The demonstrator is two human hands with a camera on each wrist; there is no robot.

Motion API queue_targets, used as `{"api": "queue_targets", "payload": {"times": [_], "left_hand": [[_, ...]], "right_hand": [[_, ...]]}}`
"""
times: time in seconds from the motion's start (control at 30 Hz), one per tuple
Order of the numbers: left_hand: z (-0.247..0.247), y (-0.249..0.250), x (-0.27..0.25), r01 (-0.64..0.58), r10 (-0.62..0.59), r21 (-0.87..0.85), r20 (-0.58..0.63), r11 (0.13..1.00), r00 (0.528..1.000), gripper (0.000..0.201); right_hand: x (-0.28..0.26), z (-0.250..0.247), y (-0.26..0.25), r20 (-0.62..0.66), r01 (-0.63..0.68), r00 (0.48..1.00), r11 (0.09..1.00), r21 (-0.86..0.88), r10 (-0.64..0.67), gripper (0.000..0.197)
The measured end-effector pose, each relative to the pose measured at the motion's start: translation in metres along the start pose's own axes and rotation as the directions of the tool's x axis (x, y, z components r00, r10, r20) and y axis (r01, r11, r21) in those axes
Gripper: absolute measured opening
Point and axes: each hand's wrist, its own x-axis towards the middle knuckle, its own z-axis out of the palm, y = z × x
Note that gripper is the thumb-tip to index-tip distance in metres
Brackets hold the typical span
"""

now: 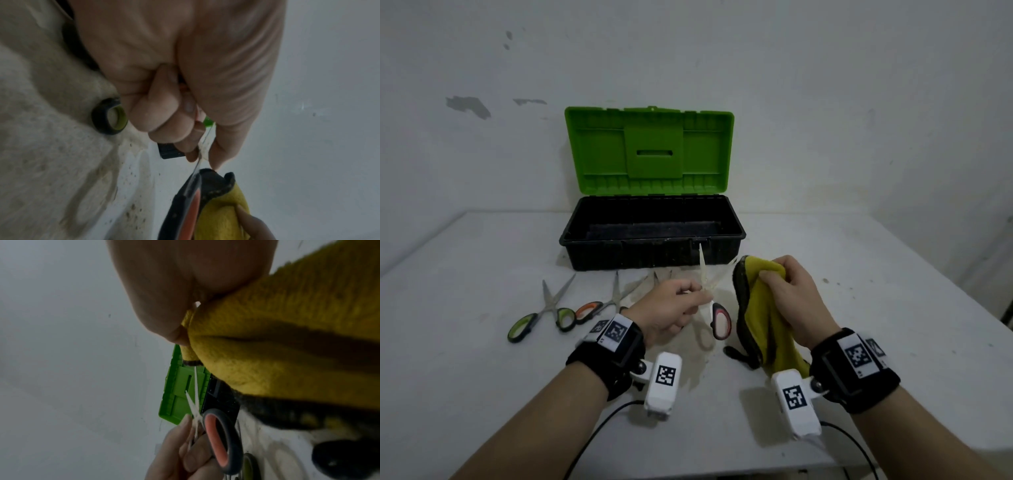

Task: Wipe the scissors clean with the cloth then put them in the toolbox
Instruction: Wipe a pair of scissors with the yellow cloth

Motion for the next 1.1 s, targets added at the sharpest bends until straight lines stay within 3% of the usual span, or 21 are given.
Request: {"api": "queue_targets", "payload": {"times": [0.2, 0.33, 0.4, 0.5, 0.67, 0.8, 0.93, 1.1], "left_hand": [[0.000, -0.004, 0.004, -0.059, 0.059, 0.001, -0.016, 0.998, 0.998, 0.013], [-0.003, -0.002, 0.006, -0.048, 0.051, 0.053, -0.063, 0.997, 0.997, 0.019], [-0.004, -0.002, 0.007, -0.040, 0.044, 0.055, -0.063, 0.998, 0.997, 0.021], [-0.003, -0.004, 0.007, -0.044, 0.046, 0.050, -0.048, 0.998, 0.998, 0.017], [0.001, -0.005, 0.007, -0.068, 0.072, 0.081, -0.044, 0.994, 0.996, 0.015], [0.004, -0.003, 0.010, -0.099, 0.103, 0.097, -0.039, 0.990, 0.994, 0.016], [0.009, 0.002, 0.013, -0.145, 0.150, 0.169, -0.019, 0.975, 0.988, 0.022], [0.012, 0.003, 0.013, -0.170, 0.184, 0.195, -0.054, 0.966, 0.981, 0.023]], "right_hand": [[-0.002, 0.005, 0.000, -0.024, 0.087, 0.996, 0.996, -0.022, -0.088, 0.004], [-0.002, 0.005, 0.000, 0.045, -0.121, 0.992, 0.993, 0.002, 0.121, 0.015], [-0.006, 0.005, -0.006, 0.088, -0.151, 0.985, 0.988, 0.018, 0.149, 0.024], [-0.019, 0.004, -0.017, 0.179, -0.021, 0.984, 1.000, -0.002, 0.021, 0.026], [-0.028, 0.005, -0.009, 0.232, 0.266, 0.952, 0.913, -0.309, -0.198, 0.052], [-0.025, 0.013, -0.001, 0.142, 0.373, 0.928, 0.875, -0.308, -0.346, 0.034], [-0.019, 0.020, -0.001, 0.179, 0.466, 0.884, 0.785, -0.408, -0.432, 0.035], [-0.017, 0.022, -0.003, 0.239, 0.527, 0.850, 0.734, -0.430, -0.470, 0.028]]}}
